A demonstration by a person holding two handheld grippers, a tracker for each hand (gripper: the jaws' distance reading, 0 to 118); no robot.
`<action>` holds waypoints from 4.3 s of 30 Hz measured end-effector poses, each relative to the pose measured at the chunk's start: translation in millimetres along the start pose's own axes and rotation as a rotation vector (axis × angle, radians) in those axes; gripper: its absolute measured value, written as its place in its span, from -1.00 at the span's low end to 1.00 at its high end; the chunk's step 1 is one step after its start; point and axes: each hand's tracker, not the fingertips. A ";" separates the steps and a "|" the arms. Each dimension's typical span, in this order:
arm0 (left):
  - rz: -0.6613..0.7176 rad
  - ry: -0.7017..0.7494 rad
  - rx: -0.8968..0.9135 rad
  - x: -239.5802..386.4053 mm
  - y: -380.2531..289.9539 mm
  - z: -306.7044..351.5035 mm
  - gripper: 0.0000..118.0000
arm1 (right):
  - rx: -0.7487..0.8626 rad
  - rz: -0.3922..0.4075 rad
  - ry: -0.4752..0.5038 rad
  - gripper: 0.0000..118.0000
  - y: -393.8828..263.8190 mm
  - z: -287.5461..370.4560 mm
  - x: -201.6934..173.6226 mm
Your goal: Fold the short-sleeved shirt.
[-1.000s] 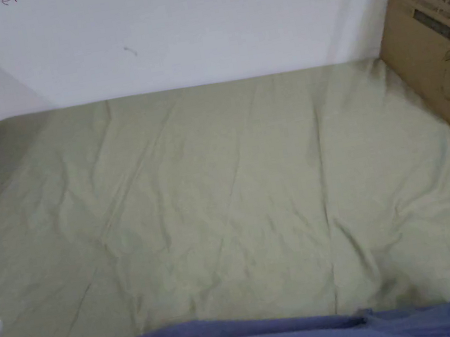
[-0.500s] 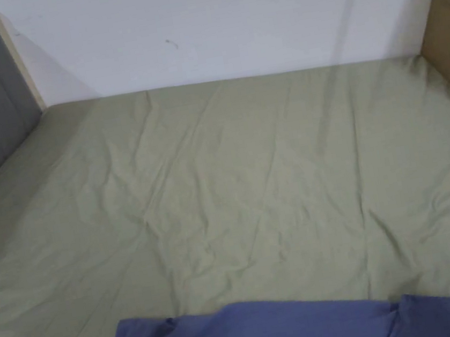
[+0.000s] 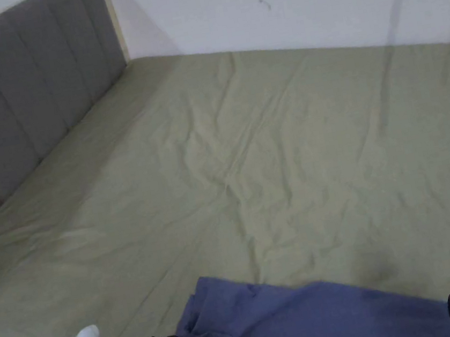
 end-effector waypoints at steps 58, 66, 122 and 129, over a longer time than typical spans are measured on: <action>-0.752 -0.188 -0.510 247.9 -128.6 -190.9 0.88 | 0.028 -0.400 -0.086 -0.97 -78.1 65.3 141.3; -0.517 -0.169 -0.364 226.9 -89.0 -154.0 -1.00 | 0.030 -0.472 -0.115 -0.97 -97.6 70.7 163.4; -0.190 0.077 -0.358 22.7 98.7 -57.8 -0.86 | -0.065 -0.296 -0.045 -0.97 -56.0 25.6 101.8; -0.452 0.220 -0.312 148.5 68.4 -38.4 -0.86 | -0.040 -0.351 -0.033 -0.97 -67.2 31.1 112.6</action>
